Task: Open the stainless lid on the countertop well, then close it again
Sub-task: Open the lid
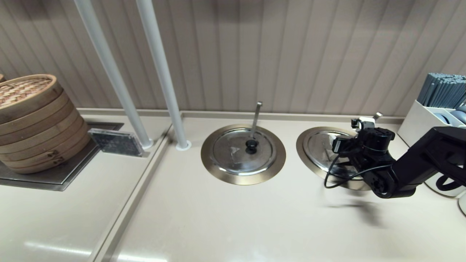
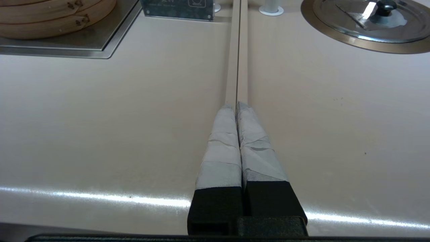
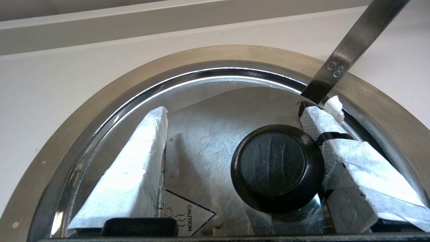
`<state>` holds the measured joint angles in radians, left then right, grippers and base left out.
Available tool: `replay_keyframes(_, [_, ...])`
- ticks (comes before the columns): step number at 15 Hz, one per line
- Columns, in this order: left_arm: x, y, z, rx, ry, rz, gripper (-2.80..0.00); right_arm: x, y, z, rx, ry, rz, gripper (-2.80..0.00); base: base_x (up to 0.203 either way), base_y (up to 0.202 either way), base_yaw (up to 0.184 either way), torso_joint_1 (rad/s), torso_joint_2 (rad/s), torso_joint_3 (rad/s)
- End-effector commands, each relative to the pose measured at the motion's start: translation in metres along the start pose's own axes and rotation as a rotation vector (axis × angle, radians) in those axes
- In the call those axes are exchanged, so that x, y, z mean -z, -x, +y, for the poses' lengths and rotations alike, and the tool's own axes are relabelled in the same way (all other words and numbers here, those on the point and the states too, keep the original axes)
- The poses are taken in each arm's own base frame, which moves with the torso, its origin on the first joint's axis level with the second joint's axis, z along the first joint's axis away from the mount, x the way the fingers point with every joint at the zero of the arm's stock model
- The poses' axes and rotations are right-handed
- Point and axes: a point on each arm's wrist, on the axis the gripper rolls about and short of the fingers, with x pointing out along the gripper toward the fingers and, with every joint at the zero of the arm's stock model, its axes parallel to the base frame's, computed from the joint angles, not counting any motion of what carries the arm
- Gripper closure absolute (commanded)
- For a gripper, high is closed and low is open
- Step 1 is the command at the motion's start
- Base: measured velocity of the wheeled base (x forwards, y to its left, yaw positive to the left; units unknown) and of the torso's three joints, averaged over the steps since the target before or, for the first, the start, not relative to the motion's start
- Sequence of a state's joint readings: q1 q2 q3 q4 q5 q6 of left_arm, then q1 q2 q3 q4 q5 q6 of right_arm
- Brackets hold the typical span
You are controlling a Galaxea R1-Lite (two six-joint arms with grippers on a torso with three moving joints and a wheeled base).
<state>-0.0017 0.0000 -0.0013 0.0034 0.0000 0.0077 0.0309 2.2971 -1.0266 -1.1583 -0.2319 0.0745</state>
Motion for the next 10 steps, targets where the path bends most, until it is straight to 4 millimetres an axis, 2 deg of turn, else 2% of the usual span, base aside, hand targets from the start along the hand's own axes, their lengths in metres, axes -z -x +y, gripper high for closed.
replay_keyframes(1, [0.000, 0.000, 0.000, 0.000, 0.000, 0.000, 0.00, -0.006, 0.003, 0.006, -0.015, -0.004, -0.018, -2.80, 0.000, 0.000, 0.000, 0.000, 0.00, 0.000])
replay_keyframes(7, [0.000, 0.000, 0.000, 0.000, 0.000, 0.000, 0.00, -0.018, 0.012, 0.027, -0.068, -0.008, -0.048, -2.80, 0.000, 0.000, 0.000, 0.000, 0.00, 0.000])
replay_keyframes(10, [0.000, 0.000, 0.000, 0.000, 0.000, 0.001, 0.00, -0.018, 0.015, 0.037, -0.078, -0.006, -0.049, -2.80, 0.000, 0.000, 0.000, 0.000, 0.00, 0.000])
